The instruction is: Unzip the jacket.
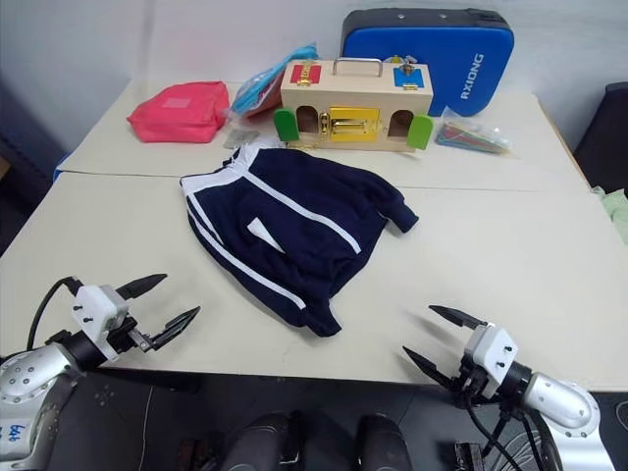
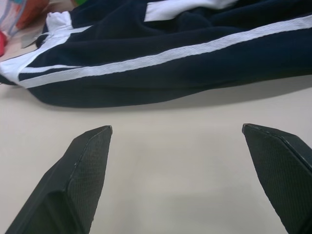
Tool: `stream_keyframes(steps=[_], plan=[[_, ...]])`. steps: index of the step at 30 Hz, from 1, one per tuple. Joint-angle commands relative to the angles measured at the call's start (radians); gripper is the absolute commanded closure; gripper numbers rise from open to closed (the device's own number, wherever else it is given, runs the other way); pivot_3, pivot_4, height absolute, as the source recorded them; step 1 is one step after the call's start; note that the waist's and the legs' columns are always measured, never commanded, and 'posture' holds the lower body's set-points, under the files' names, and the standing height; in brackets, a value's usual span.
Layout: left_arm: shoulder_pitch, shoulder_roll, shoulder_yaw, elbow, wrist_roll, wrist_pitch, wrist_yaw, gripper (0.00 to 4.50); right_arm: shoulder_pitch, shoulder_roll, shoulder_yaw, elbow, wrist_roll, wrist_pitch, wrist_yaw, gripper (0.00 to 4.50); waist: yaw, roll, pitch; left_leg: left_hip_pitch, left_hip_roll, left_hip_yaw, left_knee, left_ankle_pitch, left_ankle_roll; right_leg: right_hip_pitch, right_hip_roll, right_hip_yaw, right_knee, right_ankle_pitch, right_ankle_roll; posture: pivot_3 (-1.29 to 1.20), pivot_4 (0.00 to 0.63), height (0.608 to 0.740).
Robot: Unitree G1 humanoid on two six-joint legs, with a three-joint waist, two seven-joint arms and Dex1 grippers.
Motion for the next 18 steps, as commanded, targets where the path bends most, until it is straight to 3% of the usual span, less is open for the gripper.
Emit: stream_keyframes(steps=[1, 3, 8, 18], plan=[[0.026, -0.002, 0.014, -0.033, 0.006, -0.032, 0.003, 0.0, -0.01, 0.01, -0.013, -0.02, -0.002, -0.019, -0.02, 0.02, 0.0, 0.0, 0.0, 0.0, 0.0, 0.0, 0.0, 0.0, 0.0, 0.0, 0.0, 0.0, 0.0, 0.0, 0.0, 0.0, 0.15, 0.74], [0.033, -0.01, 0.022, -0.034, -0.011, -0.023, 0.008, 0.0, -0.017, 0.014, -0.006, -0.021, -0.003, -0.018, -0.029, 0.02, 0.002, 0.0, 0.0, 0.0, 0.001, 0.001, -0.001, 0.0, 0.0, -0.001, 0.001, 0.001, 0.0, 0.0, 0.0, 0.0, 0.15, 0.74], [0.101, 0.052, 0.032, -0.098, -0.176, 0.086, -0.148, 0.0, -0.038, 0.034, 0.01, -0.022, 0.003, -0.012, -0.046, 0.02, 0.002, 0.0, 0.0, -0.002, 0.001, 0.002, 0.0, 0.002, -0.004, -0.003, 0.001, 0.001, 0.0, 0.0, 0.0, 0.0, 0.15, 0.74], [0.132, 0.065, 0.071, -0.111, -0.178, 0.068, -0.177, 0.0, -0.09, 0.051, 0.06, -0.021, -0.003, 0.005, -0.051, 0.02, 0.002, 0.0, 0.0, -0.002, 0.002, 0.004, 0.0, 0.002, -0.003, -0.004, 0.001, 0.003, 0.0, 0.0, -0.001, 0.0, 0.15, 0.74]])
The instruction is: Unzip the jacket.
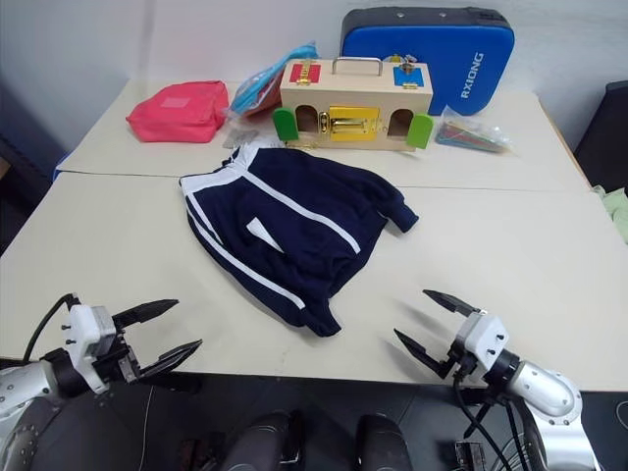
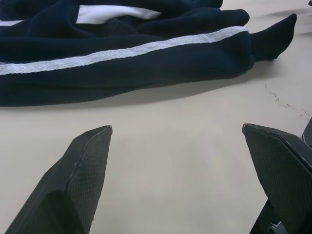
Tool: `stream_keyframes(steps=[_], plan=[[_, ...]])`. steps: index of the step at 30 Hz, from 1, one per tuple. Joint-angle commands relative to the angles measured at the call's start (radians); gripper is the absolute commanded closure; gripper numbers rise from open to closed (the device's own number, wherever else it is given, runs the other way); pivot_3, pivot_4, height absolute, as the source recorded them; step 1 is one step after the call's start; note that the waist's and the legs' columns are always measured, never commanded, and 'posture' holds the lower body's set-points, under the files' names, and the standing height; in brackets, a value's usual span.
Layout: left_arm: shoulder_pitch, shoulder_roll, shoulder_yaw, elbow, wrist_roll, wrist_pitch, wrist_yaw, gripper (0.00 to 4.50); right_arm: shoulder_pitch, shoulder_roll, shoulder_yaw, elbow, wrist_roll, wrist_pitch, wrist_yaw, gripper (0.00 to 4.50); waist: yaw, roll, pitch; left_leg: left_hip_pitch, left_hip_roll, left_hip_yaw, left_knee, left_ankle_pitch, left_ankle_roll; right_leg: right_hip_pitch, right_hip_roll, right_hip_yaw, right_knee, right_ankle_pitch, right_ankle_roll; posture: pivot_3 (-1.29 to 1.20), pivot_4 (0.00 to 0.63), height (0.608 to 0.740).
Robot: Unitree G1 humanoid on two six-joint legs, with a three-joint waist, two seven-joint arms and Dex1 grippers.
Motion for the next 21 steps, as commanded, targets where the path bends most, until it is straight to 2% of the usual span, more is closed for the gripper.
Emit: stream_keyframes(steps=[1, 6, 14, 17, 21], plan=[[0.002, 0.007, 0.04, -0.017, -0.004, -0.015, 0.001, 0.0, -0.007, 0.001, 0.009, -0.018, -0.003, -0.003, 0.003, 0.02, 0.0, 0.0, 0.0, 0.0, 0.0, 0.0, 0.0, 0.0, 0.0, 0.0, 0.0, 0.0, 0.0, 0.0, 0.0, 0.0, 0.15, 0.74], [-0.01, 0.028, 0.052, 0.026, 0.049, -0.058, -0.003, 0.0, -0.018, -0.011, 0.013, -0.006, -0.007, -0.024, 0.032, 0.02, 0.0, 0.0, 0.0, 0.0, 0.0, 0.001, 0.0, 0.0, 0.0, 0.0, 0.0, 0.0, 0.0, 0.0, 0.0, 0.0, 0.15, 0.74], [-0.031, 0.053, 0.052, 0.037, 0.031, -0.031, -0.02, 0.0, -0.047, -0.007, 0.02, -0.029, 0.013, -0.011, 0.062, 0.02, 0.0, 0.0, 0.0, 0.0, 0.001, 0.001, 0.0, 0.0, 0.0, -0.001, 0.001, 0.001, 0.0, 0.0, 0.0, 0.0, 0.15, 0.74], [-0.058, 0.066, 0.045, 0.083, 0.091, -0.067, -0.005, 0.0, -0.127, -0.011, 0.092, -0.178, 0.077, 0.163, 0.045, 0.02, -0.006, 0.0, 0.0, 0.0, 0.001, 0.001, 0.0, 0.0, 0.0, -0.001, 0.001, 0.001, 0.001, 0.0, 0.0, 0.0, 0.15, 0.74], [-0.138, 0.084, 0.041, 0.179, 0.111, -0.08, -0.003, 0.0, -0.386, 0.001, 0.261, -0.29, 0.12, 0.529, -0.001, 0.02, -0.025, 0.0, 0.0, 0.0, 0.005, 0.002, 0.0, 0.0, 0.001, -0.003, 0.004, 0.002, 0.001, 0.002, -0.004, 0.0, 0.15, 0.74]])
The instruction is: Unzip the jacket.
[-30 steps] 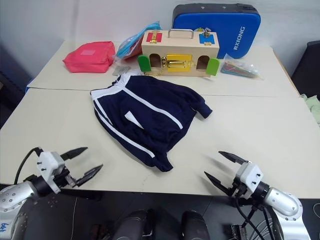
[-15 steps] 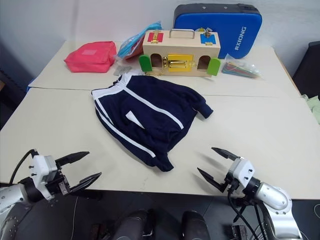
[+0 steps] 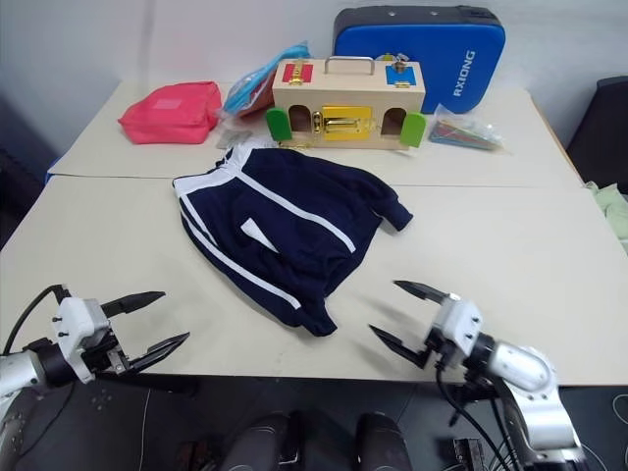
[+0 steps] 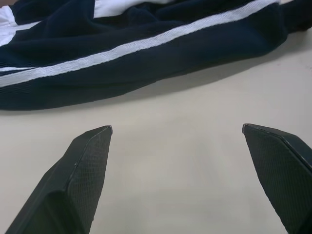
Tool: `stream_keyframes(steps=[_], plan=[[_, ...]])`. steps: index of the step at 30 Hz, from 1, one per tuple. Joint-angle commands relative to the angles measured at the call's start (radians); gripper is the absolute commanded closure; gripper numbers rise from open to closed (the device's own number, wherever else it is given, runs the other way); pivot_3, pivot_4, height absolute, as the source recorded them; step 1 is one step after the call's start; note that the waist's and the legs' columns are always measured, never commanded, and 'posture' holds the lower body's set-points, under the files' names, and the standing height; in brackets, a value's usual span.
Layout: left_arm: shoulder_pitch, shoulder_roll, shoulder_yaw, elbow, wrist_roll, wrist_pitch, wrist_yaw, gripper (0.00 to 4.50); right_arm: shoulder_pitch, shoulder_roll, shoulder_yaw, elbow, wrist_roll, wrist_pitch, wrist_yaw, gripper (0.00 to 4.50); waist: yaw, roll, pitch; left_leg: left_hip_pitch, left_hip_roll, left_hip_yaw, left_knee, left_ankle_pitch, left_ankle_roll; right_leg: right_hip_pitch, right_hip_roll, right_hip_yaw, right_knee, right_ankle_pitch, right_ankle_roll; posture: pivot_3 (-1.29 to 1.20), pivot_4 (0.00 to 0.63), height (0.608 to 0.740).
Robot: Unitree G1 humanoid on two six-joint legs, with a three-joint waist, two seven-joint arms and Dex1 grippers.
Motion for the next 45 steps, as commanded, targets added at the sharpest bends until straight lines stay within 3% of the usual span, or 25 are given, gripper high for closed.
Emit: stream_keyframes(steps=[1, 5, 8, 11, 14, 17, 22, 23, 36, 45], plan=[[-0.053, 0.016, 0.013, 0.056, -0.001, -0.008, 0.0, 0.0, -0.189, 0.027, 0.126, -0.07, 0.034, 0.255, -0.031, 0.02, -0.003, 0.0, 0.0, 0.0, 0.001, 0.0, 0.0, 0.0, 0.0, 0.0, 0.001, 0.0, 0.0, 0.0, -0.001, 0.0, 0.15, 0.74], [-0.092, 0.002, 0.01, 0.09, -0.039, 0.032, -0.009, 0.0, -0.39, 0.105, 0.267, 0.031, 0.012, 0.417, 0.0, 0.02, -0.003, -0.001, 0.0, -0.001, 0.002, 0.0, -0.001, 0.003, -0.001, -0.002, 0.002, -0.001, 0.0, -0.001, -0.003, 0.0, 0.15, 0.74], [-0.096, 0.006, 0.006, 0.083, -0.061, 0.061, -0.026, 0.0, -0.466, 0.126, 0.375, 0.089, -0.033, 0.477, 0.054, 0.02, -0.002, -0.001, -0.001, -0.003, 0.002, 0.0, 0.0, 0.002, -0.001, -0.001, 0.003, -0.002, 0.0, -0.001, -0.003, 0.0, 0.15, 0.74], [-0.081, 0.015, 0.016, 0.042, -0.093, 0.098, -0.046, 0.0, -0.523, 0.167, 0.467, 0.134, -0.105, 0.577, 0.009, 0.02, -0.007, -0.003, -0.002, -0.004, 0.001, 0.003, 0.001, 0.001, 0.001, -0.001, 0.002, -0.002, 0.0, -0.001, -0.002, 0.0, 0.15, 0.74], [-0.054, 0.017, 0.023, 0.012, -0.101, 0.114, -0.06, 0.0, -0.548, 0.186, 0.542, 0.201, -0.271, 0.536, -0.087, 0.02, -0.017, -0.003, -0.002, -0.004, 0.001, 0.004, 0.002, 0.001, 0.001, -0.001, 0.002, -0.001, 0.0, -0.001, -0.002, 0.0, 0.15, 0.74], [-0.043, 0.014, 0.02, 0.013, -0.076, 0.096, -0.058, 0.0, -0.547, 0.171, 0.574, 0.251, -0.403, 0.423, -0.143, 0.62, -0.022, -0.003, -0.002, -0.003, 0.001, 0.003, 0.002, 0.002, -0.001, -0.002, 0.002, -0.001, 0.0, -0.001, -0.002, 0.0, 0.15, 0.74], [-0.089, 0.01, 0.013, 0.081, -0.01, 0.016, -0.025, 0.0, -0.514, 0.118, 0.533, 0.263, -0.49, 0.301, -0.168, 2.28, -0.021, -0.004, -0.002, -0.002, 0.002, 0.003, 0.002, 0.001, -0.007, -0.002, 0.002, -0.001, 0.001, -0.001, -0.002, 0.0, 0.15, 0.74], [-0.107, 0.011, 0.01, 0.1, 0.001, 0.004, -0.017, 0.0, -0.511, 0.105, 0.516, 0.265, -0.498, 0.277, -0.172, 2.39, -0.021, -0.004, -0.002, -0.002, 0.002, 0.003, 0.002, 0.001, -0.006, -0.002, 0.002, -0.001, 0.001, -0.001, -0.002, 0.0, 0.15, 0.74], [-0.218, 0.004, -0.041, 0.189, 0.031, -0.06, -0.007, 0.0, -0.444, -0.089, 0.324, 0.378, -0.45, 0.042, -0.033, 2.39, -0.005, -0.005, -0.003, -0.002, 0.002, 0.004, 0.002, 0.003, -0.001, -0.001, 0.002, -0.001, 0.0, -0.001, -0.002, 0.0, 0.15, 0.74], [-0.236, -0.009, -0.07, 0.183, 0.027, -0.058, -0.008, 0.0, -0.399, -0.005, 0.231, 0.37, -0.376, 0.029, -0.048, 2.39, -0.004, -0.005, -0.002, -0.002, 0.002, 0.004, 0.002, 0.003, -0.001, -0.001, 0.003, -0.001, 0.0, 0.0, -0.002, 0.0, 0.15, 0.74]])
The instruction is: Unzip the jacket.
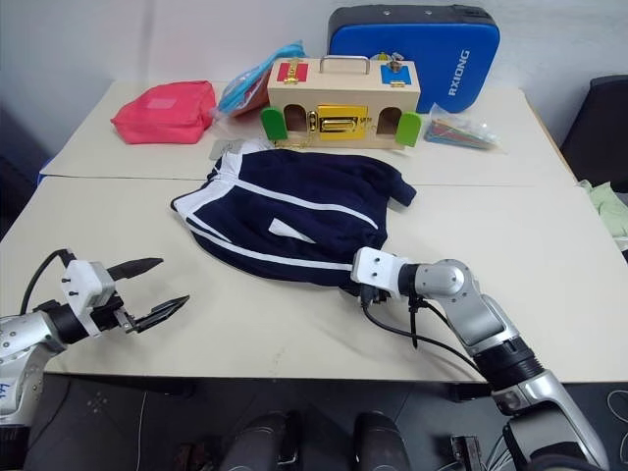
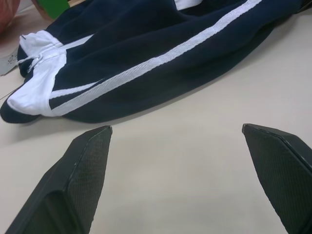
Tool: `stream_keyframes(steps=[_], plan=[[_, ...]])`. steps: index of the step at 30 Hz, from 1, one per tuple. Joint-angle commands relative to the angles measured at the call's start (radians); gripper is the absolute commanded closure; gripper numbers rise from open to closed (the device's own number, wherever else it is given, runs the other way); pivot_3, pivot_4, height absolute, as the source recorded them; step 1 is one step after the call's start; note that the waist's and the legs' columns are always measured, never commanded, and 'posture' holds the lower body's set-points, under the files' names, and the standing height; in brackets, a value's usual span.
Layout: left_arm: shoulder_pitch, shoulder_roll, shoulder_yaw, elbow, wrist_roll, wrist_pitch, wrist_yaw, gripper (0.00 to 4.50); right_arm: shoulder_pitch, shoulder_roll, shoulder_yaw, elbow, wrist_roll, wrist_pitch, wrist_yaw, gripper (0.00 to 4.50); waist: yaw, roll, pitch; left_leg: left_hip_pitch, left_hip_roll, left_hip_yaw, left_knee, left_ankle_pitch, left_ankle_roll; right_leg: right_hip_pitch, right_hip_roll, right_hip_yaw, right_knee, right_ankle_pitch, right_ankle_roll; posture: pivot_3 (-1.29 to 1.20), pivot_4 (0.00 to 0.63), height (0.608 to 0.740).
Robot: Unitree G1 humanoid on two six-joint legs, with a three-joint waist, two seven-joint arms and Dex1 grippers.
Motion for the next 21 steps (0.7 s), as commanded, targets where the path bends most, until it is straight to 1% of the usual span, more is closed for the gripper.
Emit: stream_keyframes(steps=[1, 3, 4, 6, 7, 11, 12, 14, 16, 19, 21], plan=[[0.005, -0.001, 0.004, -0.024, -0.006, -0.009, 0.006, 0.0, 0.038, 0.012, -0.044, -0.074, 0.029, 0.011, -0.014, 2.39, 0.0, 0.0, 0.0, 0.0, 0.0, 0.0, 0.0, 0.0, 0.0, 0.0, 0.0, 0.0, 0.0, 0.0, 0.0, 0.0, 0.15, 0.74], [0.021, -0.004, 0.01, -0.053, -0.016, 0.002, 0.008, 0.0, 0.081, 0.005, -0.072, -0.159, 0.059, 0.057, -0.014, 2.39, 0.0, 0.0, 0.0, 0.0, 0.0, 0.0, 0.0, 0.0, 0.0, 0.0, 0.0, 0.0, 0.0, 0.0, 0.0, 0.0, 0.15, 0.74], [0.031, -0.005, 0.016, -0.064, -0.023, 0.008, 0.008, 0.0, 0.111, 0.0, -0.103, -0.203, 0.103, 0.101, -0.009, 2.39, 0.0, 0.0, 0.0, 0.0, 0.0, 0.0, 0.0, 0.0, 0.0, 0.0, 0.0, 0.0, 0.0, 0.0, 0.0, 0.0, 0.15, 0.74], [0.055, -0.008, 0.025, -0.082, -0.031, 0.013, 0.009, 0.0, 0.16, -0.009, -0.17, -0.27, 0.203, 0.211, 0.004, 1.67, 0.001, 0.0, 0.0, 0.0, 0.0, 0.0, -0.001, 0.0, 0.0, 0.0, 0.0, 0.0, 0.0, 0.0, 0.0, 0.0, 0.15, 0.74], [0.069, -0.009, 0.029, -0.09, -0.034, 0.016, 0.009, 0.0, 0.177, -0.011, -0.203, -0.276, 0.226, 0.202, 0.006, 1.46, 0.001, 0.0, 0.0, -0.001, 0.0, 0.0, -0.001, 0.0, 0.0, 0.0, 0.0, 0.0, 0.0, 0.0, 0.0, 0.0, 0.15, 0.74], [0.113, -0.015, 0.038, -0.117, -0.046, 0.023, 0.018, 0.0, 0.214, -0.017, -0.319, -0.231, 0.308, 0.05, 0.083, 0.13, 0.001, 0.0, 0.0, 0.0, 0.0, 0.0, 0.0, -0.001, 0.001, 0.001, 0.0, 0.0, -0.002, 0.0, 0.0, 0.0, 0.15, 0.74], [0.119, -0.017, 0.039, -0.12, -0.048, 0.023, 0.019, 0.0, 0.219, -0.013, -0.342, -0.221, 0.347, 0.039, 0.118, 0.06, 0.001, 0.0, 0.0, 0.0, 0.0, 0.0, 0.0, -0.001, 0.001, 0.0, 0.0, 0.0, -0.001, 0.0, 0.0, 0.0, 0.15, 0.74], [0.125, -0.02, 0.039, -0.122, -0.047, 0.023, 0.021, 0.0, 0.222, -0.015, -0.368, -0.207, 0.395, 0.042, 0.161, 0.06, 0.001, 0.0, 0.0, 0.0, 0.001, 0.0, 0.0, -0.001, 0.001, 0.0, 0.0, 0.0, -0.001, 0.0, 0.0, 0.0, 0.15, 0.74], [0.123, -0.023, 0.036, -0.119, -0.046, 0.021, 0.021, 0.0, 0.213, -0.037, -0.343, -0.203, 0.379, 0.031, 0.206, 0.06, 0.0, 0.0, 0.0, 0.001, 0.001, 0.0, -0.001, -0.001, 0.001, 0.0, 0.001, 0.001, -0.001, 0.0, 0.0, 0.0, 0.15, 0.74], [0.105, -0.024, 0.026, -0.11, -0.044, 0.02, 0.021, 0.0, 0.177, -0.042, -0.232, -0.254, 0.315, 0.062, 0.233, 0.06, -0.001, 0.0, 0.0, 0.001, 0.001, 0.0, -0.001, -0.001, 0.001, 0.0, 0.001, 0.001, -0.001, 0.0, 0.0, 0.0, 0.15, 0.74], [0.095, -0.024, 0.022, -0.106, -0.043, 0.02, 0.02, 0.0, 0.144, -0.033, -0.133, -0.315, 0.257, 0.138, 0.213, 0.06, -0.003, 0.0, 0.0, 0.001, 0.001, 0.0, -0.001, -0.001, 0.001, 0.0, 0.001, 0.001, 0.0, 0.0, 0.0, 0.0, 0.15, 0.74]])
